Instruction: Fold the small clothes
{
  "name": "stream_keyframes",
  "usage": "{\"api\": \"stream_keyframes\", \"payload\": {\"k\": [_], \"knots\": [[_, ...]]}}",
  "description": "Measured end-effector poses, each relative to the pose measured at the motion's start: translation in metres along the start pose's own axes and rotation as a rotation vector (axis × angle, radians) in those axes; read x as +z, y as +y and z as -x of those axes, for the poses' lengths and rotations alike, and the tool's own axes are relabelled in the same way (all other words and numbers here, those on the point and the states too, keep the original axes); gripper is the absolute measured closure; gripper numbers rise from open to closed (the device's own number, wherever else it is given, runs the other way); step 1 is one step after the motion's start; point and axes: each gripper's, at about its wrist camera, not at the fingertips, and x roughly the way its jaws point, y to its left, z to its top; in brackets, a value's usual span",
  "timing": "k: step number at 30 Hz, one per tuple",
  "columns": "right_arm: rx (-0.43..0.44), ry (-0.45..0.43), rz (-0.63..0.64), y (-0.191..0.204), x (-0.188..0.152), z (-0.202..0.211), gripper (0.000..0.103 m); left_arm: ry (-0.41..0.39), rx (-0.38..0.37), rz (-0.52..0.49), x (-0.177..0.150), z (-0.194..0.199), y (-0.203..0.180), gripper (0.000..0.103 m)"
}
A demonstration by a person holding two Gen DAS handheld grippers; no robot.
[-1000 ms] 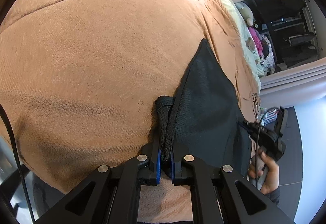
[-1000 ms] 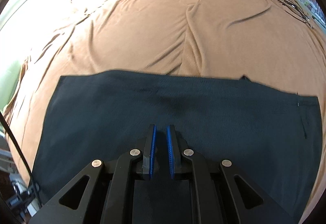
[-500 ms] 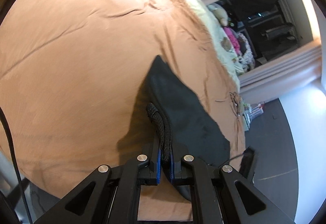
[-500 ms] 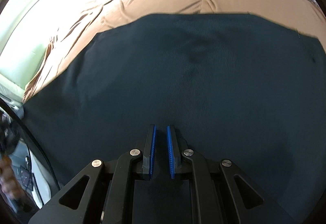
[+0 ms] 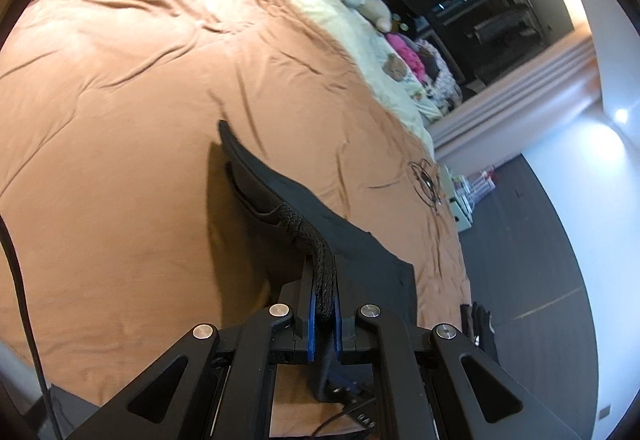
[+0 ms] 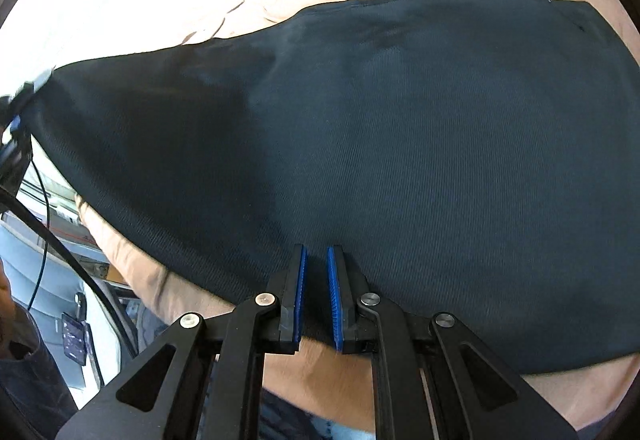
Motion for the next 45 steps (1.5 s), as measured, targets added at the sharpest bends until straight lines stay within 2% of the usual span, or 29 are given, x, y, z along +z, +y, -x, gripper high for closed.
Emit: {"api": "stream_keyframes", "payload": {"k": [19, 22, 30, 33, 37, 38, 45], "knots": [[0.079, -0.074, -0.016, -0.014, -0.028, 0.009, 0.095, 0.126, -0.121, -0.238, -0.016, -0.047, -0.116, 0.097], [0.097, -0.081, -0.027, -0.023, -0.031, 0.020, 0.095, 0.167, -0.137, -0.275, -0.026, -0.058, -0.131, 0.097], [0.075, -0.154, -0.052, -0.051, -0.044, 0.071, 0.094, 0.244, -0.169, -0.356, -0.054, -0.084, -0.166, 0.097], [0.069, -0.184, -0.068, -0.068, -0.053, 0.095, 0.088, 0.276, -0.178, -0.373, -0.066, -0.099, -0.177, 0.097], [0.056, -0.229, -0.095, -0.089, -0.063, 0.122, 0.068, 0.323, -0.181, -0.388, -0.083, -0.123, -0.188, 0.097], [0.053, -0.243, -0.110, -0.097, -0.066, 0.130, 0.066, 0.333, -0.181, -0.391, -0.088, -0.127, -0.190, 0.097], [0.010, -0.281, -0.151, -0.121, -0.079, 0.162, 0.065, 0.397, -0.172, -0.402, -0.113, -0.166, -0.202, 0.097]]}}
